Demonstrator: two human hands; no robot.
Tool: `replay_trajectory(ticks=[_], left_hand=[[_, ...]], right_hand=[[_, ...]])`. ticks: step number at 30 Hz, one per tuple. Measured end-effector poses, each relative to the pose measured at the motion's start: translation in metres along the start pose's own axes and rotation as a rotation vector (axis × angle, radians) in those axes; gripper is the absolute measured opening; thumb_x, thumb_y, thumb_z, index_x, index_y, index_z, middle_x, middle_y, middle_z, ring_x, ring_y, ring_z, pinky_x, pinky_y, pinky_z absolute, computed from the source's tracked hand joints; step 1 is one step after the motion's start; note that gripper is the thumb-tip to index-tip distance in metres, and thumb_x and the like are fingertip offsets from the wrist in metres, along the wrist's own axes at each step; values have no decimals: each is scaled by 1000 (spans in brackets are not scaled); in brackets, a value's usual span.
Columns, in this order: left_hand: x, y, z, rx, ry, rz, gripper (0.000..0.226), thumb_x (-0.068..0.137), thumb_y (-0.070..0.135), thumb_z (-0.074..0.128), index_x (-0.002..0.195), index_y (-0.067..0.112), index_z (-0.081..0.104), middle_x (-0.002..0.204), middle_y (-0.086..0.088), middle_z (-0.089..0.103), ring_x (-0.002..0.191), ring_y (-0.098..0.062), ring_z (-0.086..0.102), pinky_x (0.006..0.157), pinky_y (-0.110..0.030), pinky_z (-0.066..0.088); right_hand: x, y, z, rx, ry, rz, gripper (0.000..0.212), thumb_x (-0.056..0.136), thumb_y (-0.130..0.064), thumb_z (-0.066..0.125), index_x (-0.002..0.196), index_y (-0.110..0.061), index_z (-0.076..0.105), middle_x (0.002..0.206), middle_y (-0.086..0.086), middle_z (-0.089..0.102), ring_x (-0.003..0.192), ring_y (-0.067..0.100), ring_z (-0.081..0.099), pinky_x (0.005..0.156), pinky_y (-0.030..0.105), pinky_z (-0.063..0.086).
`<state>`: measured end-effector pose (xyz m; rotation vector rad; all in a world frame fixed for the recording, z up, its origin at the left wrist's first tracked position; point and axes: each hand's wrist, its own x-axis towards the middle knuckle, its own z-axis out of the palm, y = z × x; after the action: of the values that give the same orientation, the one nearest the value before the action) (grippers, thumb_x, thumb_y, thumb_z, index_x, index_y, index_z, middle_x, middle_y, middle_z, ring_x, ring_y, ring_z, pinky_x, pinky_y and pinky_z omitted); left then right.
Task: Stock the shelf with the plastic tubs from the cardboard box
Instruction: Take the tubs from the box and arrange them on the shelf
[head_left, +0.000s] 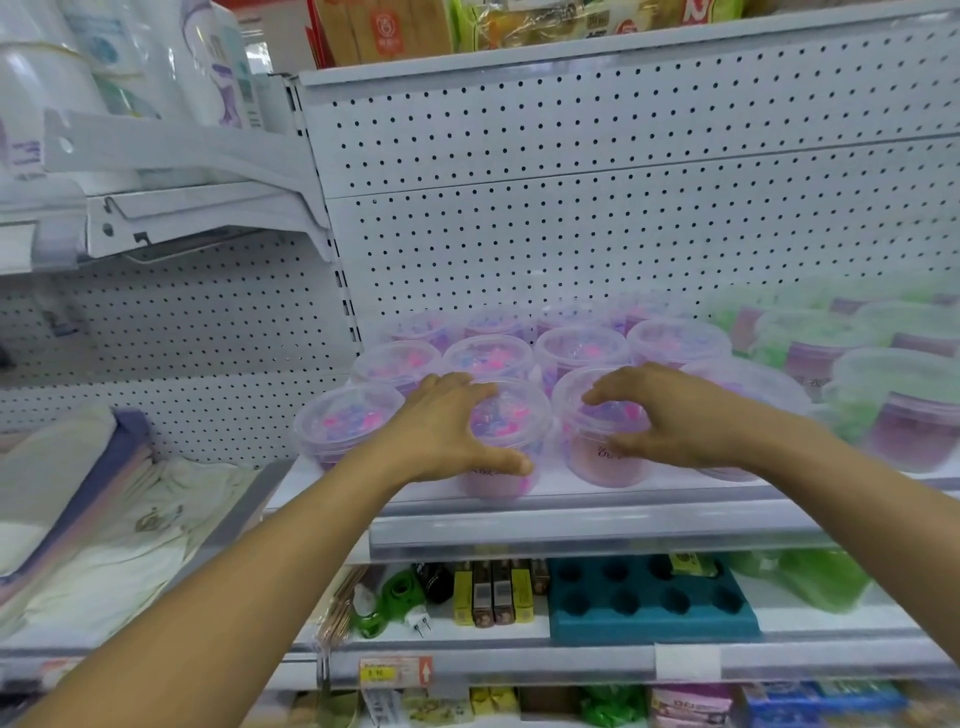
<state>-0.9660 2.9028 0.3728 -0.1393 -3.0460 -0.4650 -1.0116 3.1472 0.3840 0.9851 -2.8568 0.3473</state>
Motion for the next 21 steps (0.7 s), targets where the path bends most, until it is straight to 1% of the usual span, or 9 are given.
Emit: replay_trajectory(ticks=[3,6,9,11,14,15,17,19,21], left_hand=[[-3,-6,-7,-112,10,10,98,64,70,70,147,33,33,158,5,21,145,-15,16,118,-39,16],[-11,-26,-31,-282,248,12,73,80,62,53,142,25,45,152,5,37,139,-11,31,113,-27,20],[-29,-64,-51,-292,277,-145,70,84,64,45,142,25,45,150,4,40,137,-15,35,111,-35,23],[-42,-84,-54,-343,197,-252,73,81,65,50,143,26,43,152,4,36,137,-17,35,109,-37,26],[-51,-92,-51,-402,117,-282,78,76,56,69,142,22,44,139,4,46,120,-13,45,95,-28,33],[-51,-95,-49,-405,106,-289,88,68,60,75,141,22,45,135,6,48,116,-11,46,92,-26,34],[-49,-100,-45,-364,113,-319,107,49,69,79,140,22,46,141,6,47,121,-13,47,95,-26,35],[-47,-101,-40,-281,199,-316,100,55,64,81,140,22,47,147,2,43,130,-16,42,100,-28,33],[-46,-90,-37,-144,321,-184,81,66,55,78,137,26,51,148,5,40,136,-14,34,106,-29,26]], right_hand=[[1,-1,-1,-25,-26,13,52,86,-41,63,135,-30,50,142,-12,48,128,12,44,102,35,40],[5,-4,-1,-3,-5,13,55,86,-52,60,136,-32,48,144,-13,45,129,12,43,103,38,39],[13,-15,4,72,65,-68,55,86,-53,59,137,-34,47,145,-13,43,130,11,40,104,38,38],[19,-25,10,82,82,-136,55,85,-56,58,136,-39,47,145,-14,42,130,10,39,102,38,40],[29,-38,19,4,97,-197,56,80,-67,54,132,-45,50,142,-16,44,127,11,40,95,36,42],[31,-42,22,-51,106,-219,56,79,-69,54,130,-46,51,140,-16,46,125,12,42,93,35,42],[36,-46,25,-171,129,-294,54,79,-68,55,127,-42,56,134,-13,53,119,15,46,89,34,40],[38,-46,26,-213,157,-379,49,81,-61,60,123,-34,63,123,-10,62,110,19,52,82,34,42],[37,-43,27,-220,203,-493,37,82,-51,65,110,-27,71,107,-6,70,95,24,60,68,35,49]])
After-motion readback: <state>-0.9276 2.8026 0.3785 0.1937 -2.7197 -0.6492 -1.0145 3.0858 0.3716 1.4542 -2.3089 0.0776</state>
